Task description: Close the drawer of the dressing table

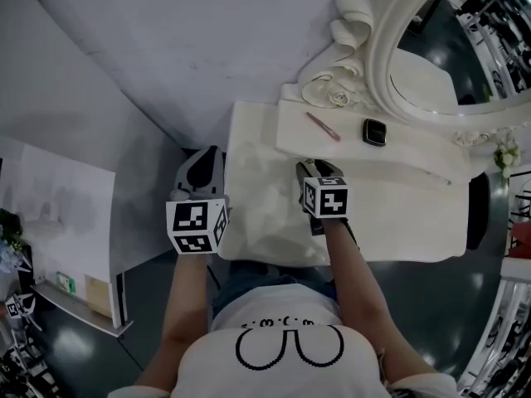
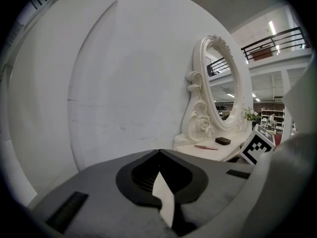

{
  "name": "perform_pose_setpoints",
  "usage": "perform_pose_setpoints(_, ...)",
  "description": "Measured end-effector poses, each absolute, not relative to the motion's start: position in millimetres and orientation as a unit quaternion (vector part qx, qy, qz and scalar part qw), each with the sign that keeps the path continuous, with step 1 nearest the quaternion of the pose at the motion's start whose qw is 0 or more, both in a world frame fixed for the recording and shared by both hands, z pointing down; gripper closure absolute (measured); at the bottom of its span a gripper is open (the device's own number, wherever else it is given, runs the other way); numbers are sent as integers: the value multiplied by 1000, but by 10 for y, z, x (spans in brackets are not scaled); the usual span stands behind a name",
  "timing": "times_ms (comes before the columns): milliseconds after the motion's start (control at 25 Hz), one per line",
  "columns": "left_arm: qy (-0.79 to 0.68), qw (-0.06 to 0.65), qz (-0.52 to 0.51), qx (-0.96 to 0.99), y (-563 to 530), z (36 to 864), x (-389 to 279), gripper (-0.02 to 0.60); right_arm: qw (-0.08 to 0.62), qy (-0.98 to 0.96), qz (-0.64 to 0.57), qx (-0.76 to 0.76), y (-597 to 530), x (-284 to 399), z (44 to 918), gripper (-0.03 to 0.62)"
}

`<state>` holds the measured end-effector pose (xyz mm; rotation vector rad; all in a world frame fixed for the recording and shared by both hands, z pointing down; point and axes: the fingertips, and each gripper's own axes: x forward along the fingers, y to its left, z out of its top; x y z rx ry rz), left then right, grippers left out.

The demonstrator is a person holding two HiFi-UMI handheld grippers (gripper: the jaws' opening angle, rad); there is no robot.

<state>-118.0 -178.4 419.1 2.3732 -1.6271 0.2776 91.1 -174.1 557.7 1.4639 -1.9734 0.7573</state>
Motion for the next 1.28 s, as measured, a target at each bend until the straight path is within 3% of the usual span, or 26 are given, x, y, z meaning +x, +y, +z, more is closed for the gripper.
perform_pose_setpoints(200,-549,122,90,822,-1794,4162,-1092,583,264,-736,293,550,-1655,940,5510,376)
perform_pose_setpoints(440,-528,121,86,836,-1780,4156,-993,583,259,-727,277,572,-1510,1036,5310,394)
perform_pose_setpoints(520,-518,118,86,843,-1760,4132,-969,583,252,-726,261,585,-1449,1062,5164,462)
perform_pose_setpoints(560,-513,116,84,846,-1750,4119,-961,583,246,-727,253,589,-1416,1063,5083,582)
perform_pose_setpoints(600,-509,115,83,849,-1743,4106,-954,583,240,-729,245,592,-1384,1052,5004,594)
perform_pose_setpoints(1280,-456,52,34,888,-1551,3461,-842,583,126,-728,66,671,-873,1154,3419,595)
